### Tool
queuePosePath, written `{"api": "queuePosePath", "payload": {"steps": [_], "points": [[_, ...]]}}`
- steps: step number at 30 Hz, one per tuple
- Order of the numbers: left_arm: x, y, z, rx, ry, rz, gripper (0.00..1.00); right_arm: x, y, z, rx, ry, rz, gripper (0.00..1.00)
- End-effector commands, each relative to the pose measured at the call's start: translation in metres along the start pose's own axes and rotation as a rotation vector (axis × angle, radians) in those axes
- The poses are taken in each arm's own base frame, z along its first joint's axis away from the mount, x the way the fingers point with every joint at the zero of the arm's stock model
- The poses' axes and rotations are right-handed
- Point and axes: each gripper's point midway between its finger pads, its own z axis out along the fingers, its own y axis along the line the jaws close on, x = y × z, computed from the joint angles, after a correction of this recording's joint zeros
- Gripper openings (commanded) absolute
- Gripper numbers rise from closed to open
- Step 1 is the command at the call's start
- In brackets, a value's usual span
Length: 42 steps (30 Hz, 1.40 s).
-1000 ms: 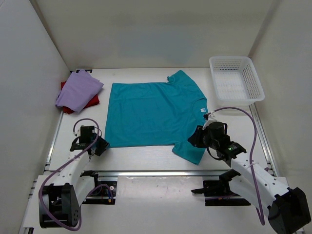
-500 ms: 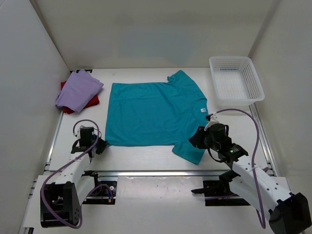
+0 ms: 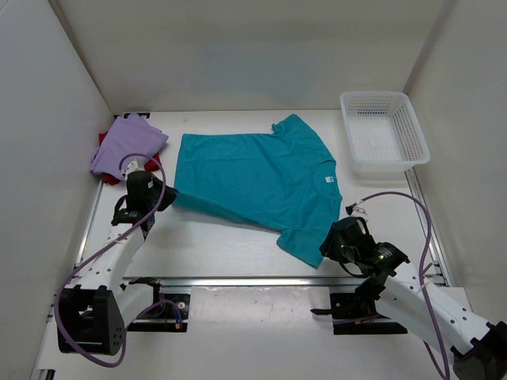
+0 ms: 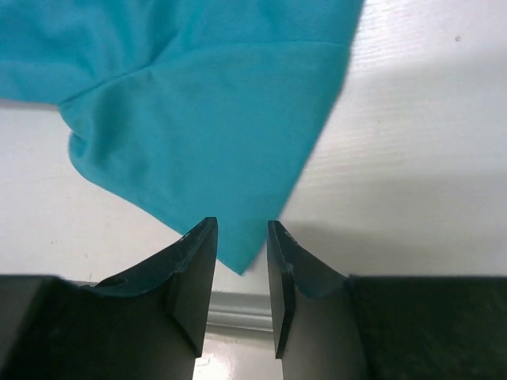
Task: Fold and stack the t-shirts
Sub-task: Grap the side of the flattened tshirt closest away from the robot with both arms
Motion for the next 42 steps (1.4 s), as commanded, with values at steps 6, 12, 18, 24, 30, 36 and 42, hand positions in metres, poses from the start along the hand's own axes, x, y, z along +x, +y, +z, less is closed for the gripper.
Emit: {"api": "queuePosePath", "payload": {"steps": [6, 12, 18, 24, 30, 36, 42], "points": [[0.009, -0.008, -0.002, 0.101, 0.008, 0.002, 0.0, 0.006, -0.009, -0.023, 0.206, 0.069, -0.012, 0.34], [0.044, -0.008, -0.003, 0.135, 0.07, 0.057, 0.0, 0.032, 0.004, -0.011, 0.134, 0.193, -0.001, 0.36], [0.058, -0.012, 0.004, 0.161, 0.118, 0.051, 0.0, 0.031, 0.002, -0.001, 0.101, 0.193, 0.069, 0.35], [0.064, -0.006, 0.007, 0.162, 0.139, 0.038, 0.0, 0.049, 0.003, 0.01, 0.032, 0.242, 0.125, 0.33], [0.071, -0.003, 0.007, 0.16, 0.155, 0.024, 0.0, 0.053, 0.006, 0.016, -0.01, 0.265, 0.141, 0.32], [0.07, 0.001, 0.008, 0.146, 0.151, 0.022, 0.0, 0.049, 0.003, 0.018, -0.009, 0.262, 0.143, 0.12], [0.064, 0.001, 0.008, 0.142, 0.135, 0.032, 0.0, 0.016, 0.011, 0.016, -0.042, 0.159, 0.148, 0.0]]}}
